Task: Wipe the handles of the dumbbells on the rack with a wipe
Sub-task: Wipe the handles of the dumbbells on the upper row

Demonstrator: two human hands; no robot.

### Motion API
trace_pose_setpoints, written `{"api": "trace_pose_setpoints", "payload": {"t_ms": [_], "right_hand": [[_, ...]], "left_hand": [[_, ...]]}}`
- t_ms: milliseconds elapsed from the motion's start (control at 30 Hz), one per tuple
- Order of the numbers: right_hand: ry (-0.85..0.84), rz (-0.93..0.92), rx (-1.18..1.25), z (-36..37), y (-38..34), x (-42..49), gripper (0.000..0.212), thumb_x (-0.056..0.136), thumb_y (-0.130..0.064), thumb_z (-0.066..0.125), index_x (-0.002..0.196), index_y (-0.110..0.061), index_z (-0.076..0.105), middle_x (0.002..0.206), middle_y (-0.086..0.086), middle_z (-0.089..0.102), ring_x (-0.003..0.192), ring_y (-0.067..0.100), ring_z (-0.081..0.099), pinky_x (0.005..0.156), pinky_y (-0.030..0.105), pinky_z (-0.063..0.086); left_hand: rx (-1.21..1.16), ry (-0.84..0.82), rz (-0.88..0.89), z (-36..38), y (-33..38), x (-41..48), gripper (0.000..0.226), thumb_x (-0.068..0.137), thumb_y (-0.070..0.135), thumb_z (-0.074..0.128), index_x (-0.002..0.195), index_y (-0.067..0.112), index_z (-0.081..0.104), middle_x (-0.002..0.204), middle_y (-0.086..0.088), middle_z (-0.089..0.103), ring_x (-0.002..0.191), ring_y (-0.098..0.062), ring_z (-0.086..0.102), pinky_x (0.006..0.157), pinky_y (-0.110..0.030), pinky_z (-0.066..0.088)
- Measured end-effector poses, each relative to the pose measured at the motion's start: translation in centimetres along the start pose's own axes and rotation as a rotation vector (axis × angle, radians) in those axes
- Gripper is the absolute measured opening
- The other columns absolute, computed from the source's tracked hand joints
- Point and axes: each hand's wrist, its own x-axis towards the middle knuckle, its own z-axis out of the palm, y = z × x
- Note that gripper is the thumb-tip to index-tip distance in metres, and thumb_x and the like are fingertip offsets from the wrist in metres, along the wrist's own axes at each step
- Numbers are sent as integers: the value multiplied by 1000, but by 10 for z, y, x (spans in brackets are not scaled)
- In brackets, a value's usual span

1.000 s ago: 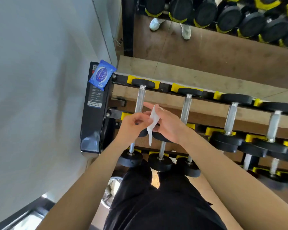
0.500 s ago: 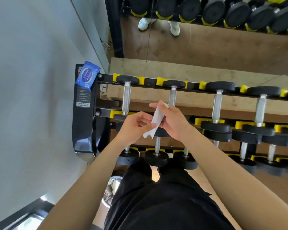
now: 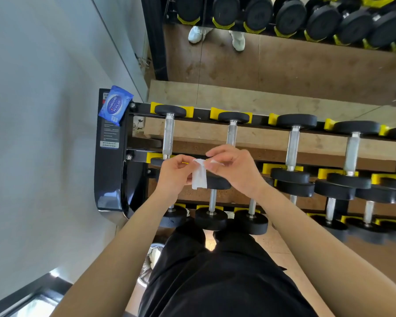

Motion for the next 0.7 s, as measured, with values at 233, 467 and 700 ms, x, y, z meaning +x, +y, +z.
{"api": "trace_pose_setpoints", "payload": {"t_ms": [233, 467, 700], "right_hand": [[-18, 258, 249, 29, 15, -6, 11, 96, -21, 65, 97, -22, 76, 102, -15, 71, 100, 6, 67, 85, 21, 54], [-109, 492, 486, 48, 23, 25, 27, 90, -11, 72, 115, -17, 65, 106, 9, 70, 102, 26, 67, 89, 45, 59], [176, 461, 38, 76, 39, 86, 11, 85, -14, 74, 88, -20, 65, 87, -3, 66, 80, 12, 61, 77, 35, 54]], "left_hand": [[-250, -34, -52, -10, -1, 4, 20, 97, 5, 63, 116, 0, 65, 102, -14, 76, 96, -26, 74, 79, -29, 61], [-269, -84, 40, -24, -20, 12, 21, 96, 7, 66, 113, -3, 61, 109, -18, 73, 102, -31, 72, 89, -40, 60], [167, 336, 62, -57, -53, 44, 27, 86, 15, 75, 109, 22, 64, 108, 4, 67, 100, -13, 65, 96, -39, 55]]}}
